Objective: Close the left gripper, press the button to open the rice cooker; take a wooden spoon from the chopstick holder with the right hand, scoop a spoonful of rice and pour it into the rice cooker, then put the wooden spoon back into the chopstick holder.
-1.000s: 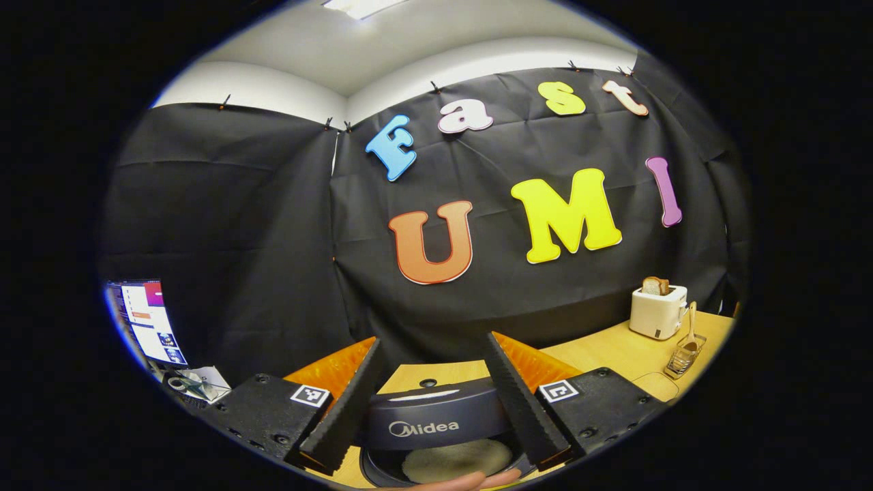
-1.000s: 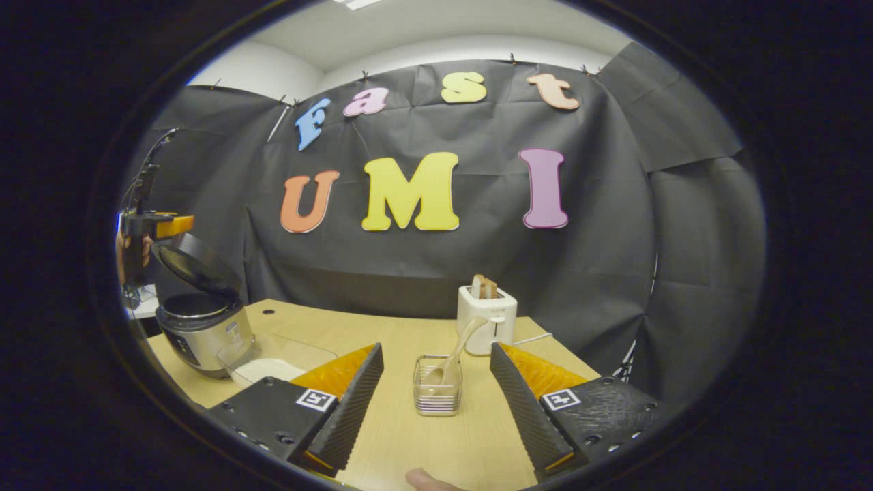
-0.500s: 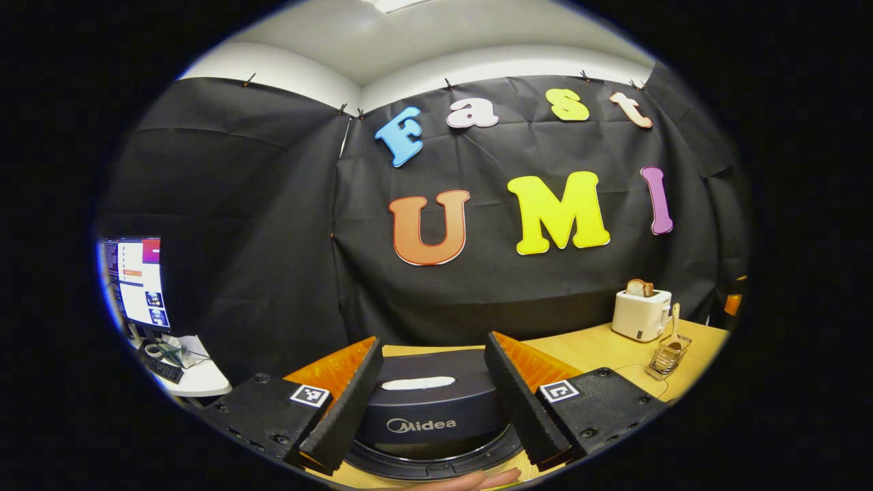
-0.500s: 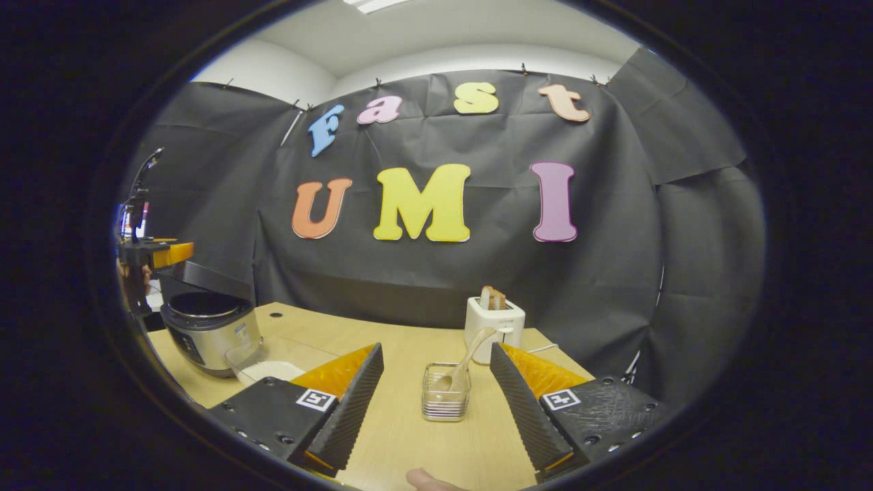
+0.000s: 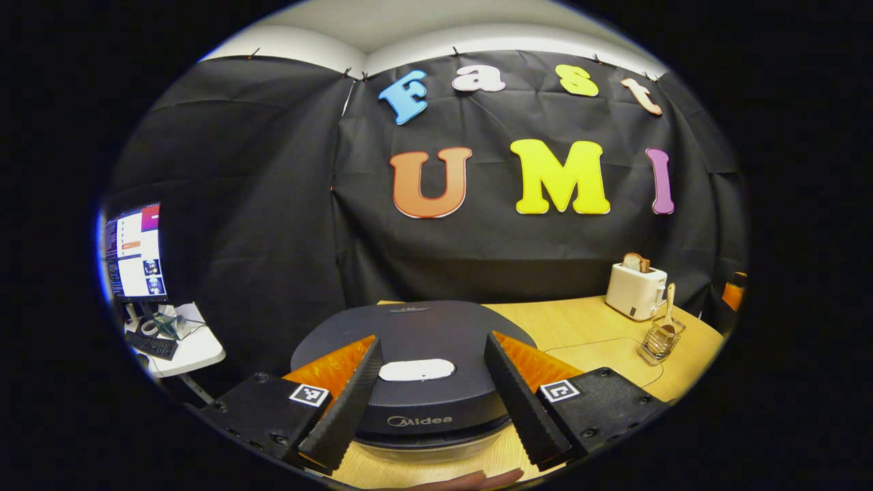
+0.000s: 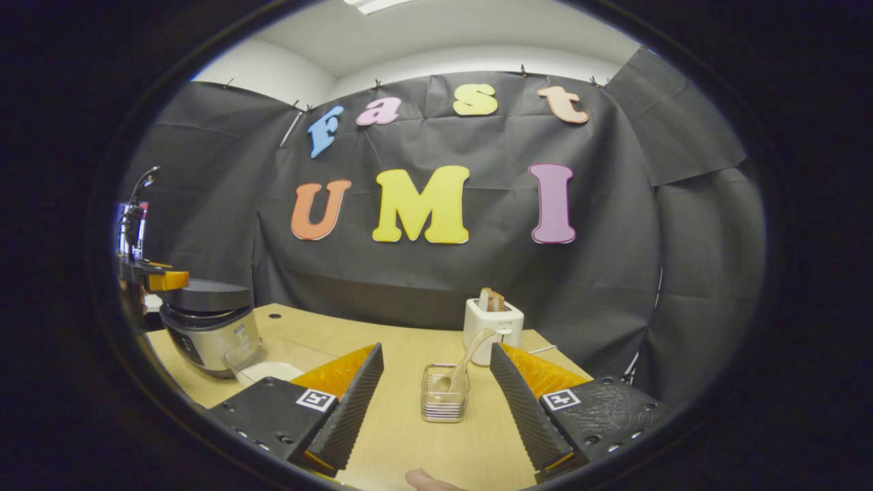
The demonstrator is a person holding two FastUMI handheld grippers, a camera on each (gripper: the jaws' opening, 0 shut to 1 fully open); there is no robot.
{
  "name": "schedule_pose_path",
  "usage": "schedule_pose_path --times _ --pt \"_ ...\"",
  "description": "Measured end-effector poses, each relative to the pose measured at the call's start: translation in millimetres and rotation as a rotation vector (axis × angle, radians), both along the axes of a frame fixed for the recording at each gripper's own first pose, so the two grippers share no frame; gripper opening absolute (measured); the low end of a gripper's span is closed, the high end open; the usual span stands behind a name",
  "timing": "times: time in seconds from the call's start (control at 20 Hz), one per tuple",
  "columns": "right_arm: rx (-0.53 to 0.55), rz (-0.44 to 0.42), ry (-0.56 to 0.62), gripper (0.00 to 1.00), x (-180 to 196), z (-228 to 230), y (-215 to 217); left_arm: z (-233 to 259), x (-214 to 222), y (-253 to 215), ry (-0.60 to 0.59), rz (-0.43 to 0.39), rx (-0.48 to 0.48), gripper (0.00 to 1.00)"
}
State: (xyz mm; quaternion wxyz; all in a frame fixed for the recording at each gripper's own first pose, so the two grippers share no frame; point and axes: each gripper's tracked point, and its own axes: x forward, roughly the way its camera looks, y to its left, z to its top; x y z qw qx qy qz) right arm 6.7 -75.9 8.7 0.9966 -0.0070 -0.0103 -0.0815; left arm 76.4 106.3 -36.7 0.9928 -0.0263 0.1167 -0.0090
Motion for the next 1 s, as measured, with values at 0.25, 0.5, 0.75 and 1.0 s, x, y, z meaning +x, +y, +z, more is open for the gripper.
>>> schedule_pose_path --times 0.25,0.5,0.75,1.0 --pt "-0.014 0.001 0.004 0.94 1.2 -1.1 2.7 -7.1 -12.7 -0.8 0.069 0.013 0.002 0.96" --pt "-0.023 0.003 -0.003 0.94 -0.4 0.8 5.2 -16.1 -23.2 -5.9 0.092 -0.006 0.014 0.98" --pt "-0.016 0.027 0.012 0.93 3.5 -4.2 14.0 -16.8 -31.0 -8.8 0.105 -0.015 0.005 0.97" --pt "-0.024 0.054 0.025 0.94 6.3 -8.3 24.7 -16.3 -35.7 -10.0 0.052 -0.003 0.018 0.96"
